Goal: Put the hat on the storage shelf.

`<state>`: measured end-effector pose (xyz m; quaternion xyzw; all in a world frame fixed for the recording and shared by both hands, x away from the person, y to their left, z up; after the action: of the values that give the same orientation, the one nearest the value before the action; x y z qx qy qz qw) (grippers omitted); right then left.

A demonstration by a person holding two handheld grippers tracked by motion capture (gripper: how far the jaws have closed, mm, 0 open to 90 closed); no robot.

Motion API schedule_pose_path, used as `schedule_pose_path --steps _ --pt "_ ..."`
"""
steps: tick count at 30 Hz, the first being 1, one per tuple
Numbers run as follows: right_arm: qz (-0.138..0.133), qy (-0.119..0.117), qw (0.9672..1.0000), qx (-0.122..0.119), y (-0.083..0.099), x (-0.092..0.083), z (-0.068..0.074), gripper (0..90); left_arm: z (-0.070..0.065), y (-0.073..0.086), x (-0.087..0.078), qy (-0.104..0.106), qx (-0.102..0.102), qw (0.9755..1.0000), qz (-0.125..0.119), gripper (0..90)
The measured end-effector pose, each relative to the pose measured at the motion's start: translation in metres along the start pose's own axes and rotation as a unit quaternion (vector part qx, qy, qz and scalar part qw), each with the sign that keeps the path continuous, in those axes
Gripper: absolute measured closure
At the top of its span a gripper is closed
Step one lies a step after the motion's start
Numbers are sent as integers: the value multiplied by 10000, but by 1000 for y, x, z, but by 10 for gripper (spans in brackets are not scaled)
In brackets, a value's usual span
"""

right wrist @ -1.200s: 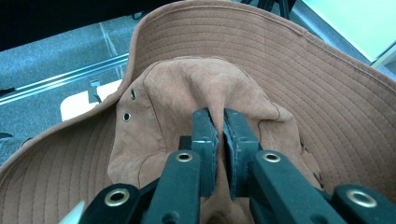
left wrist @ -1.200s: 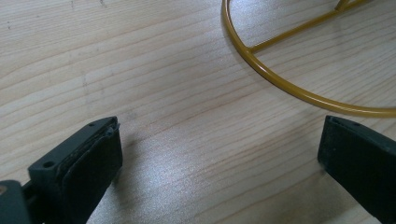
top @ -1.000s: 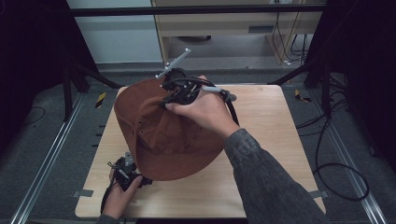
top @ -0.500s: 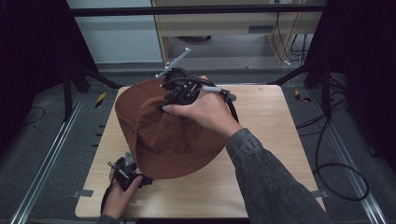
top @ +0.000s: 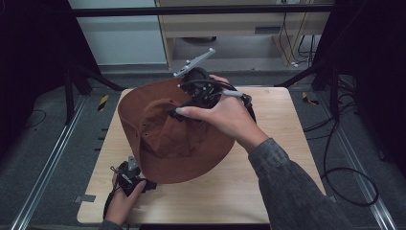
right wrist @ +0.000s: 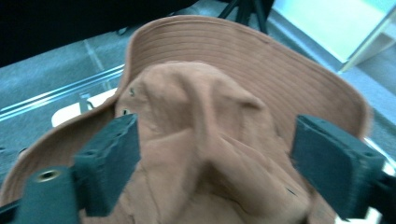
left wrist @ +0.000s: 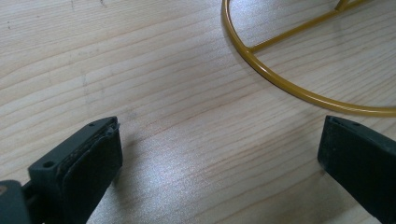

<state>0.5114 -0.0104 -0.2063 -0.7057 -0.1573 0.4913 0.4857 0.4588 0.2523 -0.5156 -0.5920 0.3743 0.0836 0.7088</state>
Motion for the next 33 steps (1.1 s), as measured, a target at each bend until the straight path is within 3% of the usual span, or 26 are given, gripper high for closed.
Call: schedule_pose_path --steps 9,17,25,33 --pt "-184 344 9988 296 34 -41 -33 65 0 0 0 1 3 10000 -1 0" --pt "-266 734 9945 698 90 -78 -64 101 0 0 0 -7 0 10000 -19 0" --pt "-239 1311 9885 720 150 -93 -79 119 -1 0 0 1 -9 10000 -21 0" --pt "-17 1371 9852 1027 210 -92 -82 126 -1 0 0 1 -7 10000 -18 0"
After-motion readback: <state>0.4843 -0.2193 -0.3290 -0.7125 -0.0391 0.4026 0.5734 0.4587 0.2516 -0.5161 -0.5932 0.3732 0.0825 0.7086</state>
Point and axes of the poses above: each handheld gripper's, and its own axes: x roughly forward along the jaws, y roughly out of its underside, z roughly to its left, the point moved 1 cm from there along x, roughly forward along the jaws, and after that the axes turned 6 degrees about -z, right-handed, at the moved point
